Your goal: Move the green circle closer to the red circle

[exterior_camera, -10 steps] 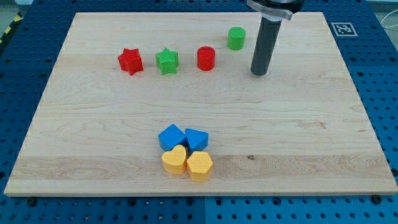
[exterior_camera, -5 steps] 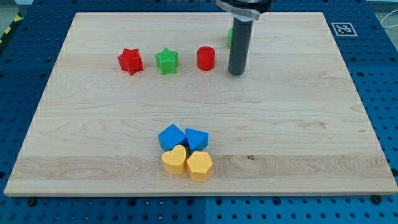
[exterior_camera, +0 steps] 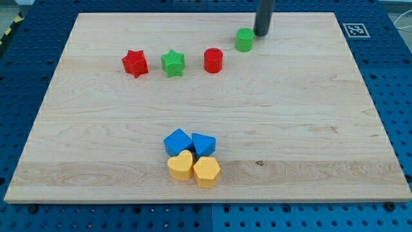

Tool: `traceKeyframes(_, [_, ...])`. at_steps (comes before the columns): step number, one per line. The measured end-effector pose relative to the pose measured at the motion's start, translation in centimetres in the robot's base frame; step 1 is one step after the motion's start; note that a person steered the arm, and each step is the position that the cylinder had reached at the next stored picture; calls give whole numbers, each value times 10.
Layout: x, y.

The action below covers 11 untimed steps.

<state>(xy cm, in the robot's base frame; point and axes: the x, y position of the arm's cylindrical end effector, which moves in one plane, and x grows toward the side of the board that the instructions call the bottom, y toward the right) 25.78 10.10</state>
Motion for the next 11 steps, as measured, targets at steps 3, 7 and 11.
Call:
traceKeyframes(3, [41,-49])
traceKeyframes(7, [80,-37])
traceKeyframes(11, [140,-35])
